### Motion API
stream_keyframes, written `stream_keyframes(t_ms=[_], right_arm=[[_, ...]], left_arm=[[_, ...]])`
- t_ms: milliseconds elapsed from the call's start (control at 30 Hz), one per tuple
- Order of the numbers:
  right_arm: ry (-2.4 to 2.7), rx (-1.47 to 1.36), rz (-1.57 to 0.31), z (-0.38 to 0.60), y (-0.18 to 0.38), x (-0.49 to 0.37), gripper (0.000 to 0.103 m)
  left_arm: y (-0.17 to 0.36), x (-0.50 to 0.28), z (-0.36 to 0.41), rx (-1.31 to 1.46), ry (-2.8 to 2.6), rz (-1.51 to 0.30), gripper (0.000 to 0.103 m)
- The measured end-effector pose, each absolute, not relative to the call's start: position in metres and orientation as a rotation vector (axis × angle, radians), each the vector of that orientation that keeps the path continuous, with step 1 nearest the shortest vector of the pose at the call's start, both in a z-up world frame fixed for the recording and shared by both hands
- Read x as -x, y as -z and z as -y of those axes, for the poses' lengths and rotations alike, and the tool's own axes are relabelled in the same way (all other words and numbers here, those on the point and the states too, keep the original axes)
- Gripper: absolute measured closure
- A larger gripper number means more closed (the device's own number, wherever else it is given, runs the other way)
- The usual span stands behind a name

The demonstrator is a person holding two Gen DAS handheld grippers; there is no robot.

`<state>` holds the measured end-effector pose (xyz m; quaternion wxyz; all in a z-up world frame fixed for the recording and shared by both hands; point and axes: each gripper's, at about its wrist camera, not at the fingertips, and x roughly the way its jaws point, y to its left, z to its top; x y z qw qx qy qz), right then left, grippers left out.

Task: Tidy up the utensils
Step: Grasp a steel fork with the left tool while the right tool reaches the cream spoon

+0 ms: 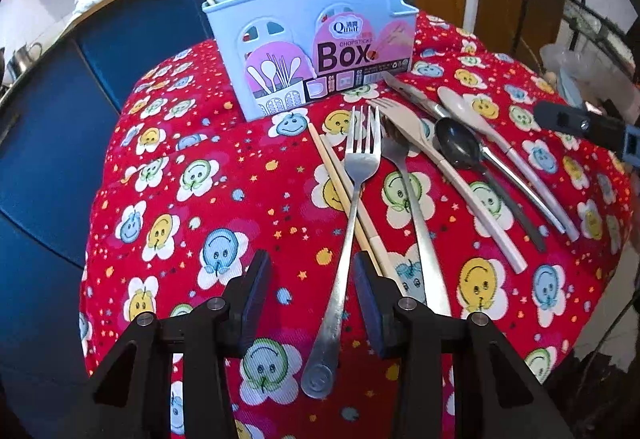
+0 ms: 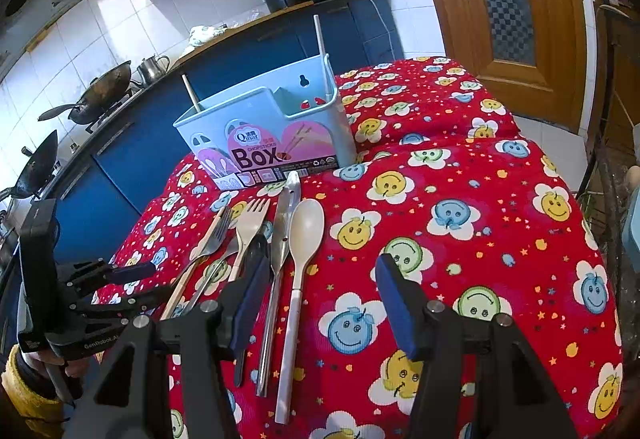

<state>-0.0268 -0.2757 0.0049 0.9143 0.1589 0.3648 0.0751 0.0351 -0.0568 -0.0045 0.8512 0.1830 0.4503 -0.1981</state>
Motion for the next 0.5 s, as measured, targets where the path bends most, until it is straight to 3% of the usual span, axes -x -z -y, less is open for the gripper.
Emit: stream_keyframes(t_ms=[267, 500], right_arm=[[-0.145, -0.331, -0.757, 0.280, -0.004, 0.026, 0.044], [-0.144, -0.334, -0.763, 0.280, -0.002, 0.026, 0.044]], left_arm=[[0.007, -0.061, 0.061, -0.352, 0.416, -0.963, 0.063], [0.010, -0.083, 0.072, -0.304, 0.465, -0.984, 0.094]])
